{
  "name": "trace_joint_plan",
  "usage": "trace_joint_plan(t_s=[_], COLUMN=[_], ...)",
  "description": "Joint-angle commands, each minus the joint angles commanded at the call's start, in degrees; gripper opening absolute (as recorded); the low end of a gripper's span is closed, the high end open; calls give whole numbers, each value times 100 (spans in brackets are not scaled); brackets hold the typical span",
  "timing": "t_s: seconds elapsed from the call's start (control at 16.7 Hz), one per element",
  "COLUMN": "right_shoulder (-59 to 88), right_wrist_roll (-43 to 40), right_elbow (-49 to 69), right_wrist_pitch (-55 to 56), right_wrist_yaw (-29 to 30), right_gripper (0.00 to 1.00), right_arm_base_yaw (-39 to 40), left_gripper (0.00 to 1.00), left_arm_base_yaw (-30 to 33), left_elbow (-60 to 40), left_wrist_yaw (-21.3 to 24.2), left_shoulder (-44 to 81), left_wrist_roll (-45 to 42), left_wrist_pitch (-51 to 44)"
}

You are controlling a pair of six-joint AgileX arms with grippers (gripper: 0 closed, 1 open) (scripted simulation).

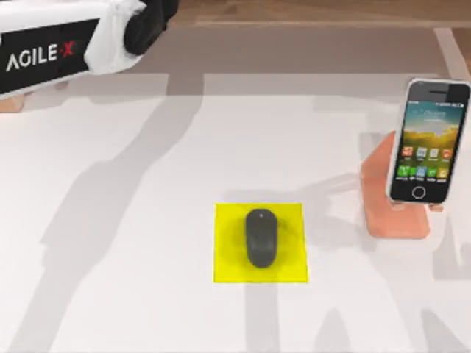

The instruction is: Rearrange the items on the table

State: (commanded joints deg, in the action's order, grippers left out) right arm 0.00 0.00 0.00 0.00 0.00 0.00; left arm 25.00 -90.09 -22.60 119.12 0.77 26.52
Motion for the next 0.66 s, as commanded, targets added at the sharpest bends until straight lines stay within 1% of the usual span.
trace_joint_plan(t_s=[0.3, 0.36, 0.66], right_shoulder=[0, 0, 0], right_wrist_roll=[0, 0, 0], right_elbow=[0, 0, 0], right_wrist_pitch=[0, 0, 0], right_wrist_yaw=[0, 0, 0], right_gripper=[100, 100, 100], right_arm_base_yaw=[0, 0, 0], left_gripper=[98, 100, 100], left_arm_base_yaw=[0, 0, 0], left_elbow=[0, 0, 0], left_wrist_yaw=[0, 0, 0], left_shoulder=[0, 0, 0], left_wrist_roll=[0, 0, 0], left_wrist_pitch=[0, 0, 0])
